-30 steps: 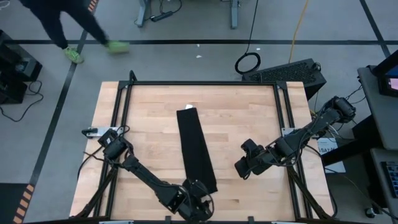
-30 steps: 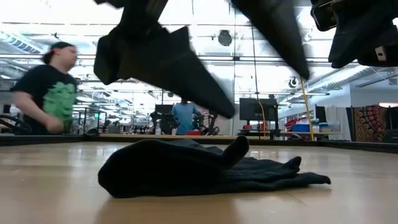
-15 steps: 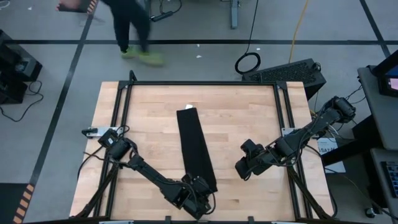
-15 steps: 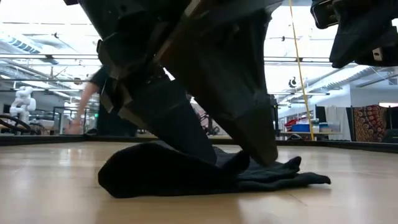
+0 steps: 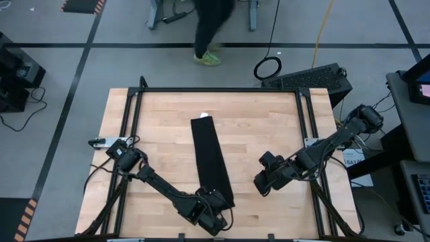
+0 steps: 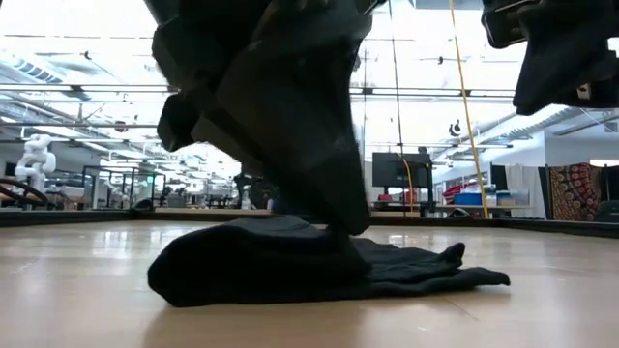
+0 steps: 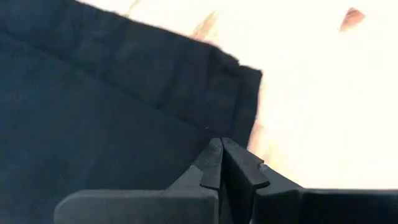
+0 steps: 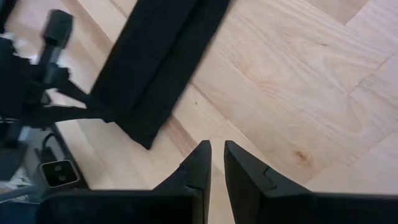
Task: Roll napkin
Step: Fold the black napkin
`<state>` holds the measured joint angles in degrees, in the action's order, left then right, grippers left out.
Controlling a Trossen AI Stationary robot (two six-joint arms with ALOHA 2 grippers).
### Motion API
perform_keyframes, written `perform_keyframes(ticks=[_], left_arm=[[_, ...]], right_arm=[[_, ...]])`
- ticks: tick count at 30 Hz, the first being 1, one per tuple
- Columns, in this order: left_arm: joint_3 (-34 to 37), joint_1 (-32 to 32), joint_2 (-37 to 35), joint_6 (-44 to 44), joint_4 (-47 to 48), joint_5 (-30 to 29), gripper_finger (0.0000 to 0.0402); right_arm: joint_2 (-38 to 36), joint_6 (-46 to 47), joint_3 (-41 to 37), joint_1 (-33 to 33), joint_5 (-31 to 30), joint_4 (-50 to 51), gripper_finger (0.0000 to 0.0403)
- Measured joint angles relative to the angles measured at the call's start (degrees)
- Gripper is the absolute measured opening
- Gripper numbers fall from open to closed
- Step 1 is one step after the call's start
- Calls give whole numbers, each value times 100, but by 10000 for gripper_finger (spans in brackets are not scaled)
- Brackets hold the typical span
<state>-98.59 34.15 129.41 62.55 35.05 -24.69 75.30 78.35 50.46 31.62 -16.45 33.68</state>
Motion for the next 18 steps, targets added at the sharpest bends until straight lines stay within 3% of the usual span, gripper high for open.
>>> perform_keyframes(ticks=[4, 11, 18], left_arm=[[-44, -11, -1, 9, 31, 109, 13], [-62, 171, -29, 155, -10, 200, 11], [-59, 549, -25, -145, -186, -544, 106]], right_arm=[[273, 25, 0, 11, 56, -231, 36], [835, -334, 0, 26, 829, -1067, 36], [991, -502, 0, 39, 1230, -1211, 36]])
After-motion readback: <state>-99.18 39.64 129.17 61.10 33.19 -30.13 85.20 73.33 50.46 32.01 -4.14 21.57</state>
